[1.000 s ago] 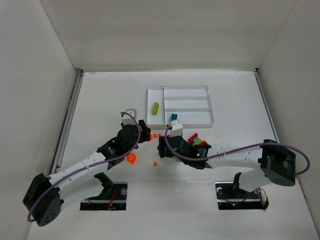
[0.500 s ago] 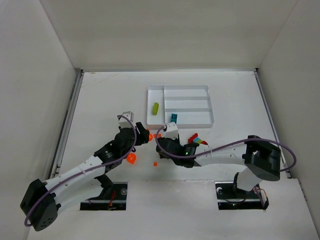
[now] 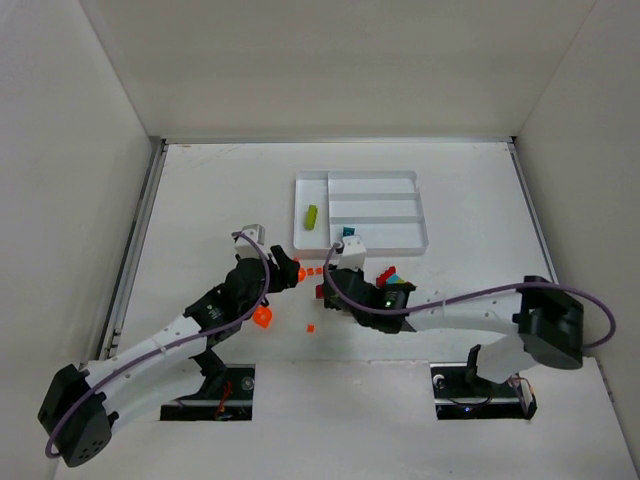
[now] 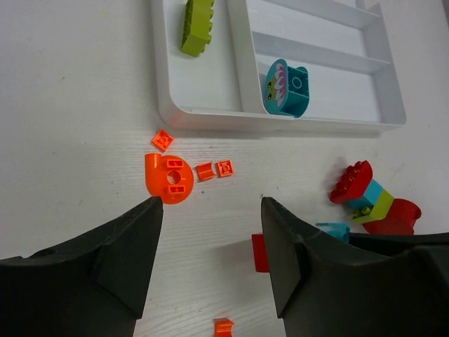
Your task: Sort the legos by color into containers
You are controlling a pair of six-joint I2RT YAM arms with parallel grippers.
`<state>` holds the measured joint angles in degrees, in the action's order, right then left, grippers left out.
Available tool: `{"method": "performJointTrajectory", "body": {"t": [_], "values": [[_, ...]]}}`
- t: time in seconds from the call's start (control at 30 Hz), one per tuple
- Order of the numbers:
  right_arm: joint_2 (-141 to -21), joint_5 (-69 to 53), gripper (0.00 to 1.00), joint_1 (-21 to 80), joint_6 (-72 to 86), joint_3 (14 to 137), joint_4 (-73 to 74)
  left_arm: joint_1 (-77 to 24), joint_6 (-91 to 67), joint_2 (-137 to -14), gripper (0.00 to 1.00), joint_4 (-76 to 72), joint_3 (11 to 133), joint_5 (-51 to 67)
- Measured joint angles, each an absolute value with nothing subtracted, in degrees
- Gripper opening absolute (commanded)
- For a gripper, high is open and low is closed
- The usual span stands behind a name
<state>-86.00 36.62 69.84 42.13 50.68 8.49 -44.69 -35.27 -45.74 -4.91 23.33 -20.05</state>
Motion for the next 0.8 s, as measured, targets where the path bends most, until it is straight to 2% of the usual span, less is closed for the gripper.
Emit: {"method": "performJointTrajectory", "body": {"t": [0.27, 0.53, 0.63, 0.8], "values": [[-68.5, 26.6, 0.29, 58.9, 41.0, 41.4, -2.3, -46.9, -39.1, -43.7, 0.61, -7.9, 23.3, -17.7], [-63.0, 14.6, 0.29, 51.6, 44.3, 34.3, -10.0, -50.0, -44.3, -47.2, 0.62, -18.4, 23.2, -14.6], [-62.6, 11.7, 0.29, 50.6, 45.5, 32.9, -11.7, -51.1, -45.2, -50.8, 0.6, -21.5, 23.2, -13.9], [-62.0, 8.8, 0.29, 50.1, 47.0, 31.9, -14.7, -52.8, -45.7, -55.6, 0.51, -24.2, 23.3, -13.4]]}}
